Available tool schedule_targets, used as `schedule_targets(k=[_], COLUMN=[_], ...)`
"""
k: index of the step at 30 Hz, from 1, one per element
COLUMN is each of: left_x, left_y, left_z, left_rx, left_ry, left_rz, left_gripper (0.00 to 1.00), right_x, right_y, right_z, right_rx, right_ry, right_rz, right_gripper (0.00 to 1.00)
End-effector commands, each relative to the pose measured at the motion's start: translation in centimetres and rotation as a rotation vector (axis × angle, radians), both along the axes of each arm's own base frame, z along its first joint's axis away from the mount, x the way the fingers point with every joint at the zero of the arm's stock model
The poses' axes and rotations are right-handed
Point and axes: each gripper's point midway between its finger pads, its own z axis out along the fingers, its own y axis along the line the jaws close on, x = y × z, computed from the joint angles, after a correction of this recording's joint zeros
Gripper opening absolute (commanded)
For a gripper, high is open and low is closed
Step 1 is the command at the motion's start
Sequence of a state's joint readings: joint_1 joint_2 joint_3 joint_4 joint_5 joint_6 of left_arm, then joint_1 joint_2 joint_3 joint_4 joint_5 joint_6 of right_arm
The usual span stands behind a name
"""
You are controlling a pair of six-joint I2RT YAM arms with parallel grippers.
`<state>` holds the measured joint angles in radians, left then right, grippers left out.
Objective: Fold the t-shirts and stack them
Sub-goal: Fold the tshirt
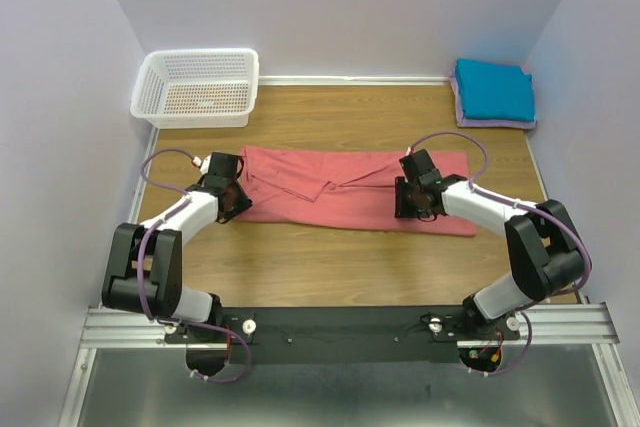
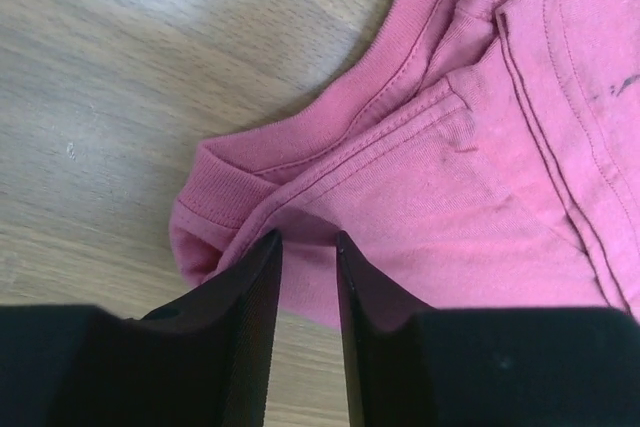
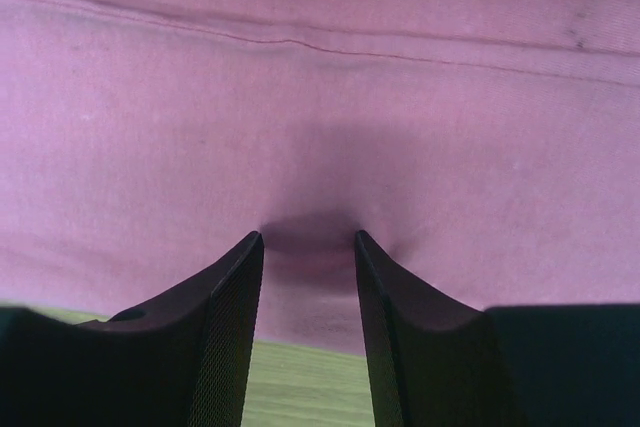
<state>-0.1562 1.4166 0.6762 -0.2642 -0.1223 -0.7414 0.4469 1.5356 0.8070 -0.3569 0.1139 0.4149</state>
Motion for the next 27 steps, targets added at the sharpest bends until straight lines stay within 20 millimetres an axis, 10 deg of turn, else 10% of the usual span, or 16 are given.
schedule_targets(k=[1,7,14,18,27], left_x=[0.1,0.3,-1.6,-1.5,4.5], left_y=[0.6,-4.2,-10.0,-10.2,-10.2], left_z=[1.4,7.3,6.0,4.1,6.9], left_rx=[0.036,-0.086,-0.208,-0.195,-0.084], left_ry=[0.013,-0.135,-0.085,-0.041,-0.122], left_rz=[-0.014,-0.107,-0.242,-0.233,-0.202], left_gripper=[0.4,0.39,0.3,0.28,0.32], right_x=[-1.9,-0.8,-0.2,0.4,0.8], right_y=[-0.1,1.3,1.5,1.5,1.6], right_z=[0.4,2.9,3.1,2.9,1.3], right_rx=[0.021,0.072,0.061,0.035,0.006], right_ry=[0.082,0.049,0.047,0.048,0.09], right_rz=[0.004,0.047,0.073,0.096,0.126], right_gripper=[0.5,0.5,0.5,0.5,0.52])
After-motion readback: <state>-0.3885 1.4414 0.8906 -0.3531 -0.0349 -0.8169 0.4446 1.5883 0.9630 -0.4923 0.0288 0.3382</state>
